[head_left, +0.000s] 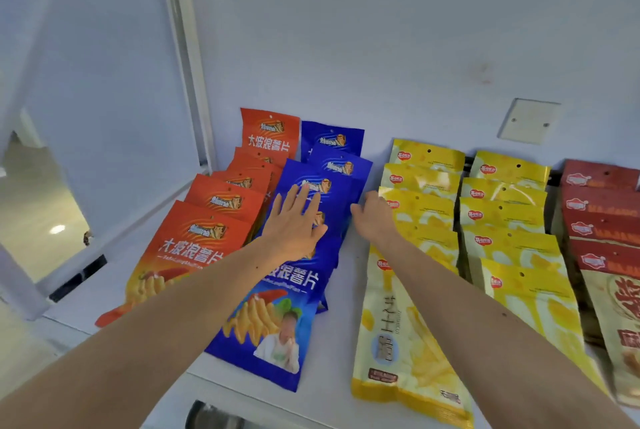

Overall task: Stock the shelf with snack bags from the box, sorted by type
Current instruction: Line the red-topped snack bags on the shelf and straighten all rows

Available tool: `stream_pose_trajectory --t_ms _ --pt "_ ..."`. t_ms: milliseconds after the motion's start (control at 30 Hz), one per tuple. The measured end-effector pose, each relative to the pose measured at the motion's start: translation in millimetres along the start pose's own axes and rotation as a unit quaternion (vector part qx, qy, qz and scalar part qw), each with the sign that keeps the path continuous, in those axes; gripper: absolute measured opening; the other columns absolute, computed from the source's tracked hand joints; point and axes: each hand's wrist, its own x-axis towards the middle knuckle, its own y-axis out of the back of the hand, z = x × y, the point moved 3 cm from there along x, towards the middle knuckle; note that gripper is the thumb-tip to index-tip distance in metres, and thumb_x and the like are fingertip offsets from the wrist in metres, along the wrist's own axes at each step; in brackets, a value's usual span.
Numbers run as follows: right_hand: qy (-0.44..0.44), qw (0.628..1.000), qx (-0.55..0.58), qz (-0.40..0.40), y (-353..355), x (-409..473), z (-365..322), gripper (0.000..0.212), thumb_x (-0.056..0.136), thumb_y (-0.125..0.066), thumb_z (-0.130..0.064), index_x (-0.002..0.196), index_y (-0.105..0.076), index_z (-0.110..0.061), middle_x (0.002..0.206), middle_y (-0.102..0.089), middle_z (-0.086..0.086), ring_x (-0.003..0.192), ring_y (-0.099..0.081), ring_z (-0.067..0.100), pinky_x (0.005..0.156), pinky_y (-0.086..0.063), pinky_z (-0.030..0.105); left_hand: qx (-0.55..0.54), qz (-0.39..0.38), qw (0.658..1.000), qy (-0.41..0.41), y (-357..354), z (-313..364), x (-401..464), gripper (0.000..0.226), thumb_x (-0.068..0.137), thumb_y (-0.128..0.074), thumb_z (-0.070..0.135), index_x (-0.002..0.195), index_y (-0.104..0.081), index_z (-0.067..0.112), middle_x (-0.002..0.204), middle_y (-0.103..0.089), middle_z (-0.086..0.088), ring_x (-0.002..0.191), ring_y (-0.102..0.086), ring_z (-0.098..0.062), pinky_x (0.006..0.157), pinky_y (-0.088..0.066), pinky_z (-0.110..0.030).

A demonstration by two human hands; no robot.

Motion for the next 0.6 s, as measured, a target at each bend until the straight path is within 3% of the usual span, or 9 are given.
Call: stream_pose_trajectory --t_ms 133,267,400,600 --pt "-0.073 0.994 0.079 -0.011 -29.6 9.8 -6.3 0.046 0.097 -0.055 -0.038 0.131 -0.044 -0.010 0.138 -0.053 0.009 0.122 -0.056 0.022 0.084 -0.056 0.034 0.034 -0.038 0.998 -0.047 -16.4 -34.9 3.6 0.072 0.098 -0.018 0.060 0.155 0.004 0.021 0.162 0.015 -0.007 0.148 0.017 -0.026 0.121 0.002 -0.050" --pt "-0.141 0.975 0.169 -0.013 -45.6 19.0 -14.6 0.054 0.096 -0.053 -0.047 0.135 -0.043 -0.012 0.133 -0.058 0.008 0.116 -0.061 0.021 0.069 -0.051 0.027 0.003 -0.064 0.995 -0.080 -25.7 -49.4 12.8 0.075 0.096 -0.016 0.065 0.155 0.006 0.024 0.161 0.019 -0.004 0.147 0.021 -0.023 0.120 0.007 -0.049" --pt "-0.217 0.950 0.222 -0.004 -55.1 32.1 -13.8 0.071 0.090 -0.054 -0.059 0.139 -0.039 -0.010 0.133 -0.058 0.009 0.114 -0.062 0.024 0.080 -0.052 0.033 0.001 -0.058 0.991 -0.117 -31.1 -50.3 19.0 0.077 0.094 -0.015 0.068 0.155 0.006 0.025 0.160 0.021 -0.002 0.146 0.024 -0.022 0.119 0.010 -0.050" --pt "-0.251 0.927 0.278 -0.013 -65.3 58.9 -4.5 0.087 0.076 -0.065 -0.069 0.138 -0.040 -0.013 0.126 -0.063 0.008 0.103 -0.068 0.023 0.071 -0.055 0.033 -0.005 -0.075 0.989 -0.125 -44.0 -54.3 23.8 0.077 0.092 -0.016 0.071 0.154 0.007 0.032 0.159 0.026 -0.001 0.143 0.032 -0.025 0.113 0.014 -0.062"
